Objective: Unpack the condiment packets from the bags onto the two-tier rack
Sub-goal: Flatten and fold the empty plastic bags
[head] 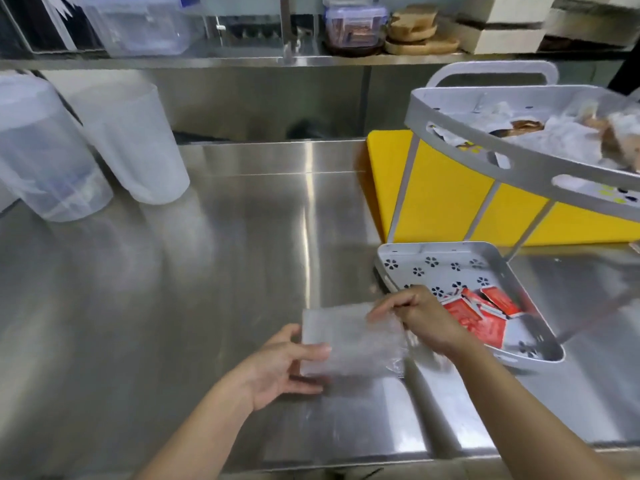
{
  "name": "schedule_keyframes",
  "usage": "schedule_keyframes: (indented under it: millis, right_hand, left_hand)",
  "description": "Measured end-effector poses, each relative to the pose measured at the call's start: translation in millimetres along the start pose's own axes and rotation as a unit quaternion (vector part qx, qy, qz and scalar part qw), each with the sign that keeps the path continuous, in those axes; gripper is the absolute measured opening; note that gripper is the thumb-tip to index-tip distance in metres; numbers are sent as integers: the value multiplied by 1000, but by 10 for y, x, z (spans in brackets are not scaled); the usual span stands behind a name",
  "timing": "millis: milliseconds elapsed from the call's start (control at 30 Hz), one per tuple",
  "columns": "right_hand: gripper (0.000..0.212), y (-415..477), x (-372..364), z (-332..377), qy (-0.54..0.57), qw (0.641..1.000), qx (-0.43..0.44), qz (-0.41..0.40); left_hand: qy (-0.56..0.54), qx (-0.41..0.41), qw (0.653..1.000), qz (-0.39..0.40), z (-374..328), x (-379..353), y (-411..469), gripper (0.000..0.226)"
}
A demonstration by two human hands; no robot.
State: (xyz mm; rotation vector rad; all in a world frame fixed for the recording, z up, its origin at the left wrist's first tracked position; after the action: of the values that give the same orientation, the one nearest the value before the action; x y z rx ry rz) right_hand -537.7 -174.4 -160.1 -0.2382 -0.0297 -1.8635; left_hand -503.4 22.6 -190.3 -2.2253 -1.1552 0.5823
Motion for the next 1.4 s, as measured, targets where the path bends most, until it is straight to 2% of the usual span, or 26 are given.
schedule_keyframes:
  millis: [67, 133, 200, 233, 300, 333, 400, 467, 533, 600, 700, 800, 900, 1000, 1133, 1200, 1267, 1333, 1400]
  right_hand:
    - [57, -162, 118, -84, 48, 998, -34, -24]
    - [53, -385, 260, -161, 165, 982, -70, -52]
    - [25, -673, 388, -242, 287, 950, -90, -84]
    - [34, -817, 452, -324, 318, 938, -101, -96]
    - [58, -1133, 501, -465, 297, 941, -119, -107]
    - [60, -1287, 532, -529, 282, 943, -125, -128]
    - [42, -1600, 634, -582, 249, 938, -130, -205]
    - [22, -1948, 856, -666, 223, 913, -132, -314]
    - [23, -2323, 1117, -798, 214, 884, -142, -391]
    - [35, -2697, 1361, -935, 196, 861, -156, -443]
    - [24, -3189, 1778, -1121, 183, 829, -159, -503]
    - [16, -3543, 2280, -1403, 180, 803, -177, -540]
    - [30, -3909, 2825, -1913, 158, 763, -226, -585]
    - [32, -4291, 3213, -2421, 189, 720, -276, -608]
    - [27, -4636, 3510, -3047, 210, 674, -333, -625]
    - [27, -4750, 3572, -3424, 210, 643, -372, -635]
    - [17, -4833, 3612, -3820, 241, 609, -399, -642]
    - [4, -4876, 3679, -4229, 290, 579, -407, -644]
    - [26, -4851, 3745, -4642, 349, 578, -392, -624]
  left_hand:
    - [14, -18, 999, -37, 11, -72, 39, 48]
    - [17, -39, 998, -38, -19, -172, 71, 43]
    - [29, -70, 997, -34, -54, -314, 67, 36]
    - [37, -83, 995, -30, -52, -411, 54, 33]
    - [63, -101, 993, -17, 15, -656, 19, 33]
    - [77, -108, 991, -5, 72, -803, -8, 34]
    - [97, -117, 988, 22, 229, -1115, -28, 35]
    - [114, -110, 986, 45, 421, -1461, -44, 34]
    - [132, -102, 983, 74, 596, -1864, -76, 32]
    - [158, -107, 976, 102, 768, -2290, -104, 26]
    - [213, -113, 961, 138, 1034, -2922, -144, 31]
    - [248, -119, 949, 153, 1314, -3588, -101, 35]
    - [271, -112, 946, 137, 1664, -4259, -4, 30]
    - [319, -105, 933, 128, 2051, -4881, 31, 36]
    - [404, -117, 898, 131, 2565, -5417, 126, 11]
    - [434, -106, 883, 145, 2814, -5603, 258, 9]
    - [459, -89, 868, 165, 3068, -5802, 447, 5]
    - [480, -73, 853, 189, 3347, -6009, 694, 15]
    - [498, -59, 838, 217, 3684, -6173, 1014, 30]
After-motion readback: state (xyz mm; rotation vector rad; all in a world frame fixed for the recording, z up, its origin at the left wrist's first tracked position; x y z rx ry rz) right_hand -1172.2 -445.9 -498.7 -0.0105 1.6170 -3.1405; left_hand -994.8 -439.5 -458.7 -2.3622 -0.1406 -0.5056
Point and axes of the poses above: each hand's wrist, its own y-axis towards the middle knuckle, its own x-axis out of the back of the hand, z = x × y, the point moved 6 cm from there along y, towards the middle knuckle, and after that the axes turned 10 degrees about -z, right-handed, at the moved point
